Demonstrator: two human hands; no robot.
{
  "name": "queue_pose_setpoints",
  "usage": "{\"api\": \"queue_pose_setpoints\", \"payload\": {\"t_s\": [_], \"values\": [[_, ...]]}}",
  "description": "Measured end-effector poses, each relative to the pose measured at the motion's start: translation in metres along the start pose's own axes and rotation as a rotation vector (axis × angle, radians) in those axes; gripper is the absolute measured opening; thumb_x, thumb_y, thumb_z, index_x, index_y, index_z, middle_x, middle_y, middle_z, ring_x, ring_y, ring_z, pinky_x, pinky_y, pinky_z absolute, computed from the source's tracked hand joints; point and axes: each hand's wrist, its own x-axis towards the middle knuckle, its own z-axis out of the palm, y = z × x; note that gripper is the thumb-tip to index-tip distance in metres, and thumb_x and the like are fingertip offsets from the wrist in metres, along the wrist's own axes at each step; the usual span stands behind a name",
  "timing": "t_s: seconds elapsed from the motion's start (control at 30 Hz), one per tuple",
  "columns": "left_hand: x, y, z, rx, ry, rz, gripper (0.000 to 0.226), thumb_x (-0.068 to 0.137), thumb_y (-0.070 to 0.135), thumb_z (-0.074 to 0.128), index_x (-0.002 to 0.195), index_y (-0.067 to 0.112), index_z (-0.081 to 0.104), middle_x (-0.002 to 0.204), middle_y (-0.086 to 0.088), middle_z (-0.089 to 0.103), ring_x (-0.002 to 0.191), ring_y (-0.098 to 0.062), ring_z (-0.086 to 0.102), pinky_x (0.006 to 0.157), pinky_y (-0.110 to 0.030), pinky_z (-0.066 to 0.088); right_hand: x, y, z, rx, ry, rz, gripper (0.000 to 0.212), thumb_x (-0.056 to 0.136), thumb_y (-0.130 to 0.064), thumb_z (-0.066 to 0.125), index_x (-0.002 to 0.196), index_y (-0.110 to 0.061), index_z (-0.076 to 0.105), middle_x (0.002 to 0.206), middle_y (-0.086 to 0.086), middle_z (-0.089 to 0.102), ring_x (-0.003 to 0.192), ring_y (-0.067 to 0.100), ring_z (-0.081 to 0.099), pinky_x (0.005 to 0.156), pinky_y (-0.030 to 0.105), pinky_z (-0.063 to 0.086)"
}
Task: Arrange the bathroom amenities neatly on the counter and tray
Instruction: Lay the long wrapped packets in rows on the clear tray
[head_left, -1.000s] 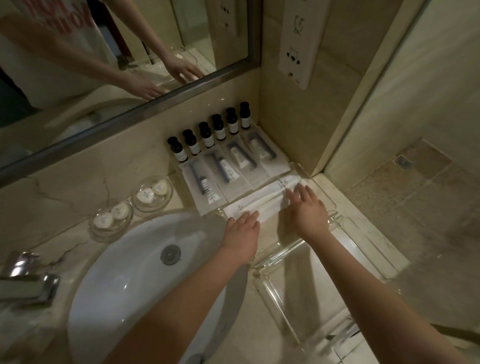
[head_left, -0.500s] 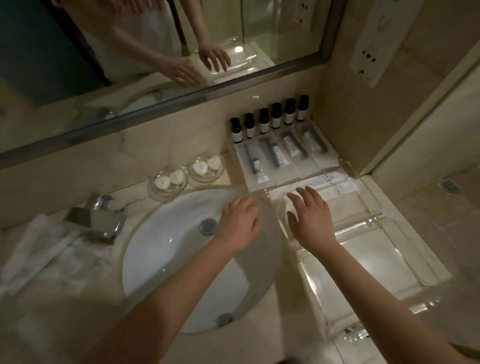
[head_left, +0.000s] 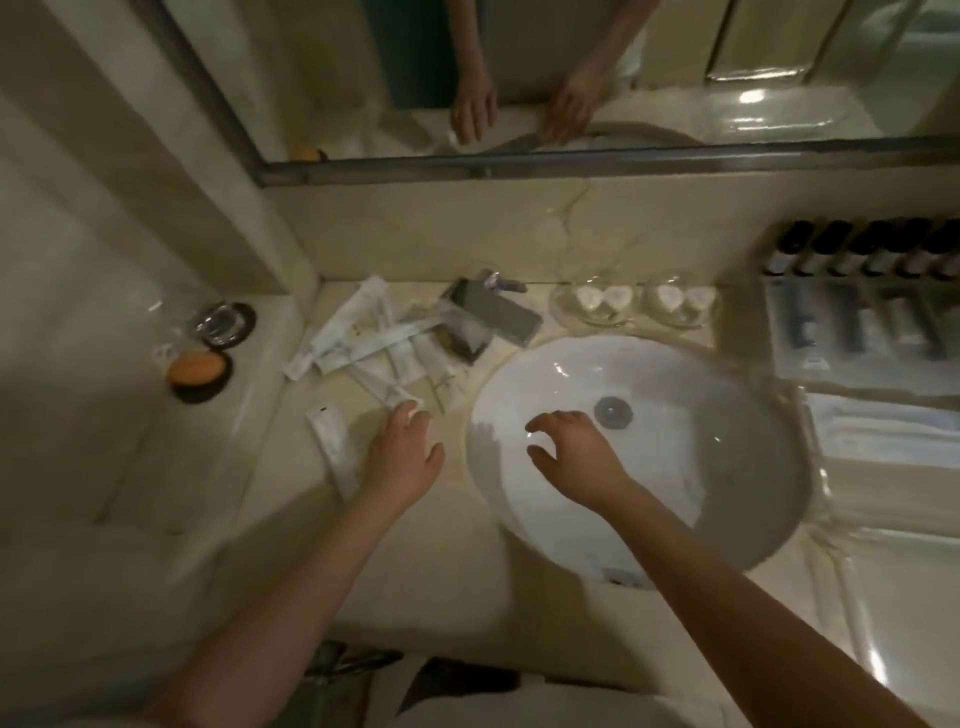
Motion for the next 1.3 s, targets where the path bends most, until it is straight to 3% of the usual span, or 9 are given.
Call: {"api": "queue_pose_setpoints", "payload": {"t_s": [0.17,0.3,0.53,0.8,0.97,1.1,1.17,1.23,1.3], "values": [[-0.007,-0.083,-0.009,-0.051,-0.050,-0.364,0.052,0.087,0.039,0.055,0.128,0.009,0.045,0.137,-0.014,0.039,0.125,-0.032,0.039,0.099,-0.040,0.038,0.046,-0.055,0.042,-0.086,-0.219,-0.026,0.039,0.090,-0.028,0.054,0.128,-0.016,0.052,0.122,0.010,0.059,0.113,0.029,0.051,0.094,0.036,0.043],[-0.002,-0.115,-0.008,-0.096,-0.075,-0.505,0.065,0.081,0.053,0.058,0.126,0.007,0.047,0.130,-0.016,0.046,0.119,-0.033,0.044,0.094,-0.041,0.041,0.093,-0.082,0.057,-0.122,-0.138,0.085,0.051,0.089,-0.026,0.052,0.136,-0.012,0.038,0.129,0.016,0.049,0.115,0.036,0.048,0.093,0.044,0.045],[0.012,-0.124,0.006,-0.217,-0.040,-0.578,0.073,0.071,0.054,0.068,0.122,0.007,0.046,0.122,-0.011,0.051,0.110,-0.028,0.052,0.087,-0.040,0.047,0.147,-0.097,0.077,-0.158,-0.038,0.291,0.046,0.089,-0.027,0.049,0.129,-0.005,0.039,0.135,0.018,0.043,0.114,0.038,0.046,0.089,0.046,0.043],[0.024,-0.130,0.011,-0.436,-0.088,-0.557,0.044,0.081,0.030,0.068,0.116,0.006,0.057,0.113,-0.011,0.065,0.099,-0.027,0.065,0.069,-0.028,0.049,0.164,-0.110,0.077,0.013,-0.047,0.483,0.043,0.084,-0.022,0.059,0.121,-0.002,0.049,0.118,0.016,0.058,0.112,0.035,0.054,0.088,0.038,0.045],[0.032,-0.132,0.003,-0.444,-0.152,-0.582,0.040,0.085,0.023,0.062,0.120,0.003,0.054,0.120,-0.014,0.062,0.108,-0.030,0.061,0.079,-0.032,0.050,0.161,-0.106,0.077,0.186,-0.053,0.450,0.032,0.091,-0.022,0.047,0.113,-0.001,0.057,0.112,0.018,0.061,0.104,0.033,0.059,0.084,0.036,0.047],[0.032,-0.129,-0.003,-0.461,-0.114,-0.555,0.038,0.091,0.020,0.050,0.125,0.003,0.046,0.122,-0.016,0.057,0.109,-0.033,0.058,0.082,-0.031,0.049,0.145,-0.102,0.074,0.350,-0.008,0.478,0.026,0.090,-0.019,0.042,0.104,-0.005,0.058,0.079,0.006,0.066,0.084,0.028,0.065,0.081,0.043,0.055],[0.032,-0.124,-0.008,-0.494,-0.083,-0.532,0.039,0.092,0.020,0.047,0.127,0.003,0.043,0.120,-0.018,0.057,0.103,-0.033,0.061,0.087,-0.039,0.053,0.131,-0.101,0.069,0.391,-0.019,0.472,0.021,0.090,-0.017,0.042,0.099,-0.006,0.058,0.072,0.005,0.063,0.076,0.026,0.065,0.074,0.040,0.057],[0.033,-0.117,-0.013,-0.581,-0.048,-0.507,0.037,0.092,0.018,0.045,0.126,0.005,0.040,0.116,-0.019,0.059,0.093,-0.033,0.065,0.080,-0.043,0.056,0.115,-0.098,0.062,0.417,-0.025,0.469,0.020,0.091,-0.017,0.042,0.095,-0.006,0.059,0.076,0.009,0.065,0.068,0.024,0.062,0.065,0.035,0.055],[0.033,-0.107,-0.019,-0.677,-0.015,-0.453,0.029,0.093,0.016,0.043,0.121,0.008,0.041,0.110,-0.018,0.060,0.078,-0.028,0.067,0.066,-0.037,0.057,0.097,-0.093,0.052,0.434,-0.017,0.443,0.021,0.091,-0.017,0.044,0.088,-0.005,0.061,0.074,0.010,0.067,0.060,0.022,0.059,0.061,0.033,0.052]]}}
